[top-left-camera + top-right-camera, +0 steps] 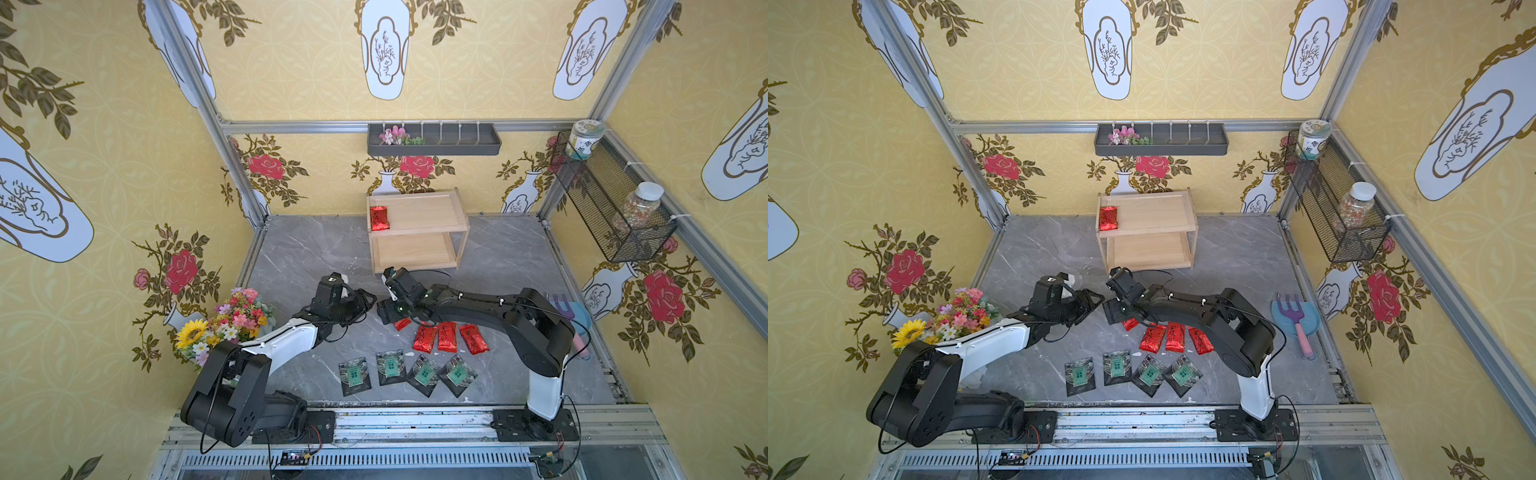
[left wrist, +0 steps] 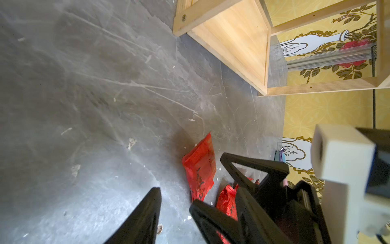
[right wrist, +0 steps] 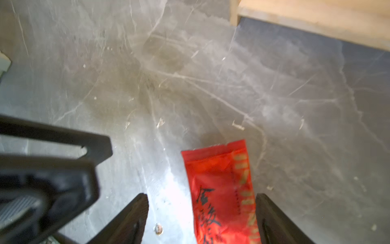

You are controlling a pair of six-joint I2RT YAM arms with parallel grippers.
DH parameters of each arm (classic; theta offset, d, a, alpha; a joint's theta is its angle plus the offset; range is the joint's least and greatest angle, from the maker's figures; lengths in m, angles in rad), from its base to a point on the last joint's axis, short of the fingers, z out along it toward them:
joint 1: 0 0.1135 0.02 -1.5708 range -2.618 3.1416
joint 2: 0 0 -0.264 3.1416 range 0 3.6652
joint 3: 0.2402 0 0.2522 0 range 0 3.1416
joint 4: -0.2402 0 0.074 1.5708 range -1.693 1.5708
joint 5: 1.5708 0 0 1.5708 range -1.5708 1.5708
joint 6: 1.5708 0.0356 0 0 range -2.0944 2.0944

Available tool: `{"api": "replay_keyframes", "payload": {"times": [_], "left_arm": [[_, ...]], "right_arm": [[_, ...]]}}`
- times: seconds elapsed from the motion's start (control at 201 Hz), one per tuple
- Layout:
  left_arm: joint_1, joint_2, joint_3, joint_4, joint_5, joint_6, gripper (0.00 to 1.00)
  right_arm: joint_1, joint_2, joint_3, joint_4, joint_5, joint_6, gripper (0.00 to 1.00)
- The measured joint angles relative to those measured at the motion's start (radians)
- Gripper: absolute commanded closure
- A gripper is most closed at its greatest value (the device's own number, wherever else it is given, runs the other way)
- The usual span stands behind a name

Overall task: Place the tea bags on the shelf by color
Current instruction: Move the tea bag to the center of the board, then pick up the tea bag from the center of the board.

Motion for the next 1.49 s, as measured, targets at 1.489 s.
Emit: {"api": "replay_keyframes", "payload": {"times": [1.489], "left_arm": [[0.032, 0.049, -0.002, 0.014, 0.056, 0.018, 0.38]], "right_arm": [[-0.056, 0.075, -0.015, 0.035, -0.053, -0.164, 0.29]]}}
